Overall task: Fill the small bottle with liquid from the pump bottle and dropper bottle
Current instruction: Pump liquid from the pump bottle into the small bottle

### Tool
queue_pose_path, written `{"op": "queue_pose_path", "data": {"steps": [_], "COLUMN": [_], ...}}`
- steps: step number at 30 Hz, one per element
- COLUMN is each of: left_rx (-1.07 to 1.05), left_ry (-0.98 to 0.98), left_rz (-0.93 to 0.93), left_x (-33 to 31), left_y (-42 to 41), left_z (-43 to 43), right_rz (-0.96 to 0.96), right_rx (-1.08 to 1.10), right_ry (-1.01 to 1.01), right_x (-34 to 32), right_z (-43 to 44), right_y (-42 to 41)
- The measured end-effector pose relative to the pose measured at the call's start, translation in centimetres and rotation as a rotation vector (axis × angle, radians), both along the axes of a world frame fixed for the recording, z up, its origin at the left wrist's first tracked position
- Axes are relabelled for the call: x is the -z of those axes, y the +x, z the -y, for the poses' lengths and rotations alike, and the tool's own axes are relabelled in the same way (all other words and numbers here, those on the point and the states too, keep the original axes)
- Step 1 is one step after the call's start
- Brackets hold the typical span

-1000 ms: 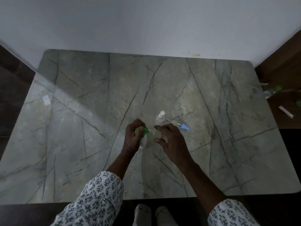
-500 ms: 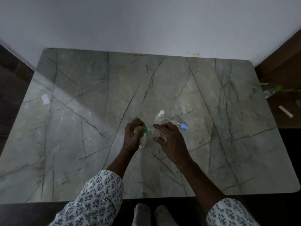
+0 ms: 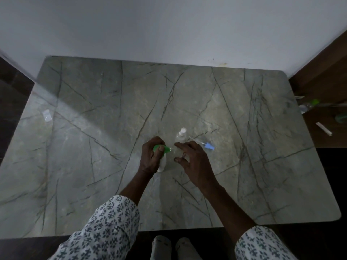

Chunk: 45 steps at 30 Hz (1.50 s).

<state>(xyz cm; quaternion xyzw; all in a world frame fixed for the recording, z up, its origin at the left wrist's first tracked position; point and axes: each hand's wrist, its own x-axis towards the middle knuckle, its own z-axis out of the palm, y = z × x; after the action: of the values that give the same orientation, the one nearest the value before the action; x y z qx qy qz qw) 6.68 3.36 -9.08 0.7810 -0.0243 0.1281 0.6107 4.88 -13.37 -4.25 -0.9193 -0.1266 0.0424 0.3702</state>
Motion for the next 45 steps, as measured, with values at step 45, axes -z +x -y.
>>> {"op": "queue_pose_path", "data": {"steps": [45], "left_rx": [0.201], "left_ry": [0.096], "left_rz": [-0.095], "left_x": [-13.5], "left_y": [2.1], "left_z": [-0.5], "right_rz": [-0.070], "right_rx": [0.166], "right_ry": [0.450], "right_x": [-7.5], "right_z": [-0.4], "right_y": [-0.5]}}
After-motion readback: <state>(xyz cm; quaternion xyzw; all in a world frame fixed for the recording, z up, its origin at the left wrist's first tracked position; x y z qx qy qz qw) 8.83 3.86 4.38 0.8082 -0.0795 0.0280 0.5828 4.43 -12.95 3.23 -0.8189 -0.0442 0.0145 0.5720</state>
